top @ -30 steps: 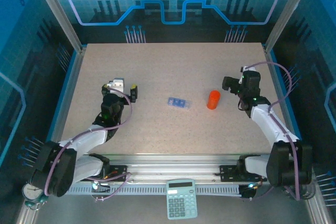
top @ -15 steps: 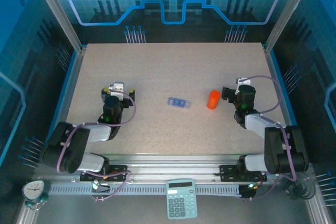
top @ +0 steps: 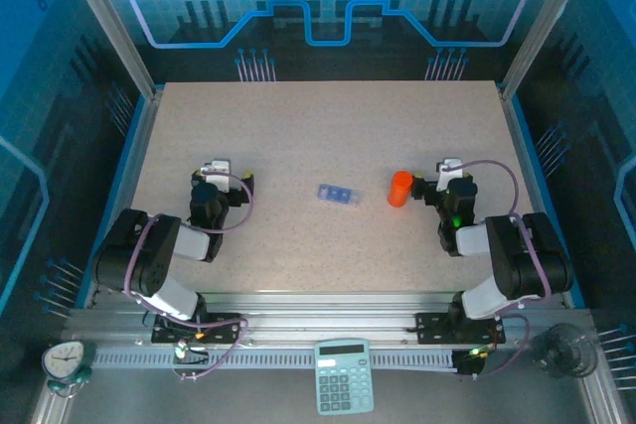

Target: Sort the pills into containers

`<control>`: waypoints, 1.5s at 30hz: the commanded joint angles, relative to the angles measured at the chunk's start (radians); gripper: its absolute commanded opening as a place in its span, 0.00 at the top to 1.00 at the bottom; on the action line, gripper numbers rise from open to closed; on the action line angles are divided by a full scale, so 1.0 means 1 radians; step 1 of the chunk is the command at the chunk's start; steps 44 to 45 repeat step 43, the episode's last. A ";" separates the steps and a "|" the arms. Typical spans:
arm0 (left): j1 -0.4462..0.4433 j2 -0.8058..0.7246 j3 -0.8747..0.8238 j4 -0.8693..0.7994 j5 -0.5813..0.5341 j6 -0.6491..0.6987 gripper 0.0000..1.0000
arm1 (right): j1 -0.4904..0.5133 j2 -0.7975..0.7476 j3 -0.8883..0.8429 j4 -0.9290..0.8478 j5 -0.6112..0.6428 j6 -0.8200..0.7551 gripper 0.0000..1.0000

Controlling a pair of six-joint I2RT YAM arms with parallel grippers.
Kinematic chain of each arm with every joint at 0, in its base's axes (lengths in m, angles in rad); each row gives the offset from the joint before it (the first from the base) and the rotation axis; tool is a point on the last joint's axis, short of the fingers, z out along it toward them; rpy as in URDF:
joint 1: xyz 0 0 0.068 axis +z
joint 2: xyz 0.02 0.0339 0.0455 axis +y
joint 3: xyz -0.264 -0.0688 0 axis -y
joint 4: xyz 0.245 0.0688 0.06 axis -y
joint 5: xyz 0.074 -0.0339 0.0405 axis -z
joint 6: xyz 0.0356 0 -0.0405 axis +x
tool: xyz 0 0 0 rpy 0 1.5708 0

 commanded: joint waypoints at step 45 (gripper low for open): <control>0.098 -0.009 0.112 -0.194 0.167 -0.090 0.01 | 0.027 0.008 0.069 -0.037 -0.029 -0.047 0.00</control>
